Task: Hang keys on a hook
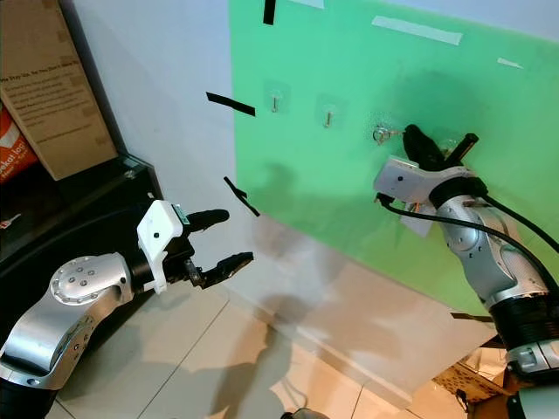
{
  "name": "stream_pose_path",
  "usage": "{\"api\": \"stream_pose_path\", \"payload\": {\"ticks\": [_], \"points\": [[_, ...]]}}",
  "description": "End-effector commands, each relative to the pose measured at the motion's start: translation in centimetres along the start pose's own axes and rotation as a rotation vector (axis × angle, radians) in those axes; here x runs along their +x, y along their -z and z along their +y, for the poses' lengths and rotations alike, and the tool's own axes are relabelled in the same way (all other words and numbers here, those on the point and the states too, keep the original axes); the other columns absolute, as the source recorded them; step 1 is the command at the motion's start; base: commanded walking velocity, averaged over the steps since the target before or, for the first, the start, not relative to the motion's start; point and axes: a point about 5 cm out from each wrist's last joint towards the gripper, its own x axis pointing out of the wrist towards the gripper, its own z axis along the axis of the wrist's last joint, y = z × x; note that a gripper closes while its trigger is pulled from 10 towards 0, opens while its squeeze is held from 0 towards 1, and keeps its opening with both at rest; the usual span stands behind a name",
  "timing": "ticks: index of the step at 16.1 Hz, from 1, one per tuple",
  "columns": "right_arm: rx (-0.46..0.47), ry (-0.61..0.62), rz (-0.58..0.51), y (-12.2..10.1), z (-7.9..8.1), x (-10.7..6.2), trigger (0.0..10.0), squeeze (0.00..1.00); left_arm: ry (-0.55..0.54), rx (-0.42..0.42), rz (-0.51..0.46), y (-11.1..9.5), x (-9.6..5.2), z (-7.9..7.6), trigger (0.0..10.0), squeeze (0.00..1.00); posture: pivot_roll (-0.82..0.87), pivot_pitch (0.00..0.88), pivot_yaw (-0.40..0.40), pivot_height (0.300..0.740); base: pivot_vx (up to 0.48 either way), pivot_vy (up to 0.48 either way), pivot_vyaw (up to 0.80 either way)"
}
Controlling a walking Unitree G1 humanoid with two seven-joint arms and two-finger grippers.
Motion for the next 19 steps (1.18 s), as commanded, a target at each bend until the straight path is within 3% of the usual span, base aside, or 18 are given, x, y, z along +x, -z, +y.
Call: {"api": "stream_pose_path", "payload": {"ticks": [1,5,14,16,19], "points": [[-0.013,-0.010,0.005,0.1,0.4,0.1,10.0,0.00,0.010,0.018,-0.002,-0.4,0.0,0.1,10.0,0.00,-0.05,0.000,-0.031,0.740,0.000,0.000,0.00],[-0.028,-0.041,-0.004,0.2,1.5,-0.2,10.0,0.00,0.010,0.019,0.000,-0.3,-0.1,0.0,10.0,0.00,-0.05,0.000,-0.034,0.740,0.000,0.000,0.00],[-0.022,-0.052,-0.008,0.2,2.3,-0.5,10.0,0.00,0.012,0.020,0.003,-0.3,-0.1,-0.1,10.0,0.00,-0.05,0.000,-0.033,0.740,0.000,0.000,0.00],[0.003,-0.055,-0.002,0.3,2.4,-0.6,10.0,0.00,0.011,0.018,0.003,-0.3,-0.1,0.0,10.0,0.00,-0.05,0.000,-0.033,0.740,0.000,0.000,0.00],[0.142,-0.042,0.057,0.7,2.4,-0.7,10.0,0.00,0.010,0.018,0.002,-0.4,0.0,0.0,10.0,0.00,-0.05,0.000,-0.030,0.740,0.000,0.000,0.00]]}}
